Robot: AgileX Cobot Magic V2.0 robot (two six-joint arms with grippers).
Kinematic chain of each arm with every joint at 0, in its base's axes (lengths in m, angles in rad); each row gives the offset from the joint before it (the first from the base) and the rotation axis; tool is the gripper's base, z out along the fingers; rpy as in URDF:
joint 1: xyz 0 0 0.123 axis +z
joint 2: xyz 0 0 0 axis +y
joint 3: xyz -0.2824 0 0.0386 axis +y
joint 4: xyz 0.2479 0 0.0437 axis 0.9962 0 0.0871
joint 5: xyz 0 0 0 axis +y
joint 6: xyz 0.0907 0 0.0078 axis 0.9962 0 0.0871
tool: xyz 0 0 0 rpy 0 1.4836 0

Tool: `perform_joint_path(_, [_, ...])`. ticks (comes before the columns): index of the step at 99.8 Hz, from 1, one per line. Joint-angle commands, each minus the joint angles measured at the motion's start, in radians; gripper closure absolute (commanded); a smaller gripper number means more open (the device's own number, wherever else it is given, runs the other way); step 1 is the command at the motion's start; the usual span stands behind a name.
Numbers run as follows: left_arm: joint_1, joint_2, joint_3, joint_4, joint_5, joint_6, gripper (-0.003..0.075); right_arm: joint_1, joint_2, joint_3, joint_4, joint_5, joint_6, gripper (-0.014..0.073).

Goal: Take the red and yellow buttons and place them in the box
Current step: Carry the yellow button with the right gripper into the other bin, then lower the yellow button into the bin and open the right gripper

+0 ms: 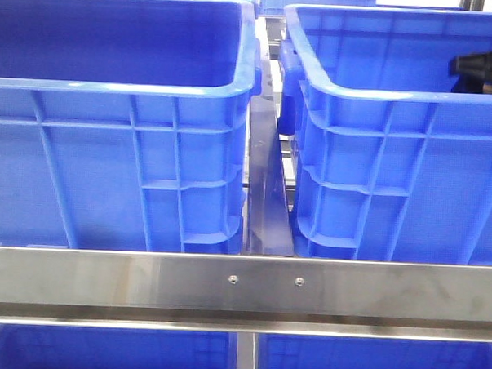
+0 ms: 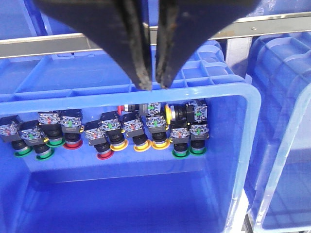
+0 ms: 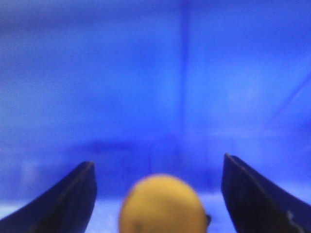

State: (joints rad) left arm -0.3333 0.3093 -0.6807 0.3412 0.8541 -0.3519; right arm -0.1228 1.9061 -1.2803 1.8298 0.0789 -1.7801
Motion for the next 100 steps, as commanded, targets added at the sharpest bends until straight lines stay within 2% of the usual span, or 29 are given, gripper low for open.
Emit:
perform_joint_path(1, [-0.008,0.011,-0.025,0.014,-0.074,-0.001,0.0739,-0.007,-0.104,-0.015,0.068,0.024,-0.01,0.0025])
perform_joint_path(24, [-0.008,0.011,-0.025,0.014,-0.074,-0.001,0.0739,-0.006,-0.29,0.079,0.068,0.025,-0.01,0.0025])
perform_joint_path(84, [-0.008,0.011,-0.025,0.014,-0.075,-0.001,0.0739,-0.002,-1.016,0.568,0.067,0.063,-0.01,0.0025])
perform_joint_path(100, [-0.008,0.011,-0.025,0.014,-0.075,-0.001,0.0739,-0.002,-1.176,0.688,0.067,0.07,-0.01,0.0063])
